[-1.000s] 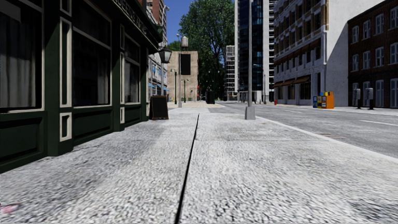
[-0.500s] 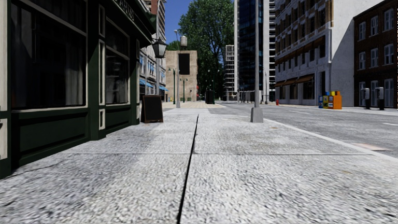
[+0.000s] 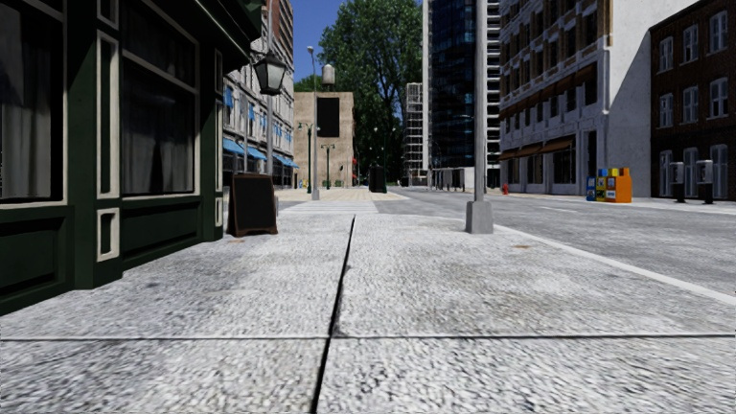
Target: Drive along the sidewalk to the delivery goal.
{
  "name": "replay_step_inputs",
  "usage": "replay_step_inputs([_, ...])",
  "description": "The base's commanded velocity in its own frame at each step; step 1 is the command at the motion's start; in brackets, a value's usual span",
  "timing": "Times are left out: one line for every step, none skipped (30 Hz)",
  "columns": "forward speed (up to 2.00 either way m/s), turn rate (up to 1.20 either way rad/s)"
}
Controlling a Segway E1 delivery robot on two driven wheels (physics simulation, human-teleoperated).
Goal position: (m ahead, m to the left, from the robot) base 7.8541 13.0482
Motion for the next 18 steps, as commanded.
replay_step_inputs([2.0,0.0])
replay_step_inputs([2.0,0.0])
replay_step_inputs([2.0,0.0])
replay_step_inputs([2.0,0.0])
replay_step_inputs([2.0,0.0])
replay_step_inputs([2.0,0.0])
replay_step_inputs([2.0,0.0])
replay_step_inputs([2.0,0.0])
replay_step_inputs([2.0,0.0])
replay_step_inputs([2.0,0.0])
replay_step_inputs([2.0,0.0])
replay_step_inputs([2.0,0.0])
replay_step_inputs([2.0,0.0])
replay_step_inputs([2.0,0.0])
replay_step_inputs([2.0,0.0])
replay_step_inputs([2.0,0.0])
replay_step_inputs([2.0,0.0])
replay_step_inputs([2.0,0.0])
